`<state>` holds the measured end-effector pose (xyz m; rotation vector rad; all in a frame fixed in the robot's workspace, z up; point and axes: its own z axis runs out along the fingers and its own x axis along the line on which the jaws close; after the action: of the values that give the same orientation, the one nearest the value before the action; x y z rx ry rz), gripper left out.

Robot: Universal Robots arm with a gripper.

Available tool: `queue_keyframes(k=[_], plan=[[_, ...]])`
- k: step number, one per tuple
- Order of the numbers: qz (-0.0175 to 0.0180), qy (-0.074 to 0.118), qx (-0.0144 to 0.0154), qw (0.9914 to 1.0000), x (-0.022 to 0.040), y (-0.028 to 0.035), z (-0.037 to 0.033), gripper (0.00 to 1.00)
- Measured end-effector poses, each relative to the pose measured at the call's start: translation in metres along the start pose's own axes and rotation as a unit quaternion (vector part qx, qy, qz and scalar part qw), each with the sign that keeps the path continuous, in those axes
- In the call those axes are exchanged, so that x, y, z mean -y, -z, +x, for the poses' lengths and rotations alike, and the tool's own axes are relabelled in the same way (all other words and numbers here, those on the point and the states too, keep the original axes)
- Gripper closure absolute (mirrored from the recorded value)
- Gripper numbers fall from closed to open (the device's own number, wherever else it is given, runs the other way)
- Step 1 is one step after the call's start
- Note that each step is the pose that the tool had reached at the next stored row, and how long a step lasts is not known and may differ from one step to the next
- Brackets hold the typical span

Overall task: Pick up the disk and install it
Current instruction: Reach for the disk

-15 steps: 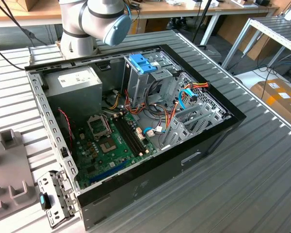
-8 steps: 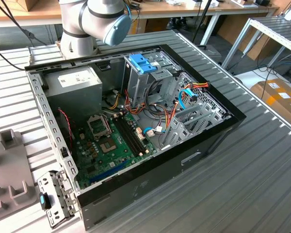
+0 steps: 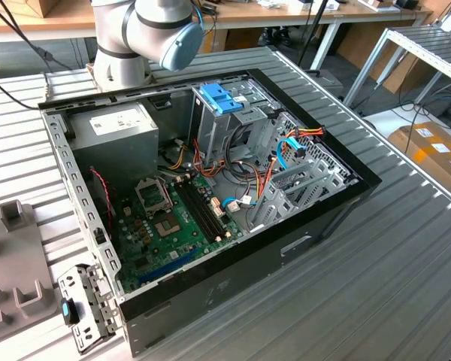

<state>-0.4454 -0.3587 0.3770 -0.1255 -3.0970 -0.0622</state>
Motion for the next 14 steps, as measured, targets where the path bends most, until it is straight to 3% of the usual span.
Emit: queue_keyframes(k=[8, 14], plan=[[0.0000, 0.000, -0.0005, 1.00000, 0.0002, -0.0020, 0.0015, 0.89], [0.0001, 0.000, -0.0007, 1.00000, 0.0009, -0.0077, 0.0079, 0.89]])
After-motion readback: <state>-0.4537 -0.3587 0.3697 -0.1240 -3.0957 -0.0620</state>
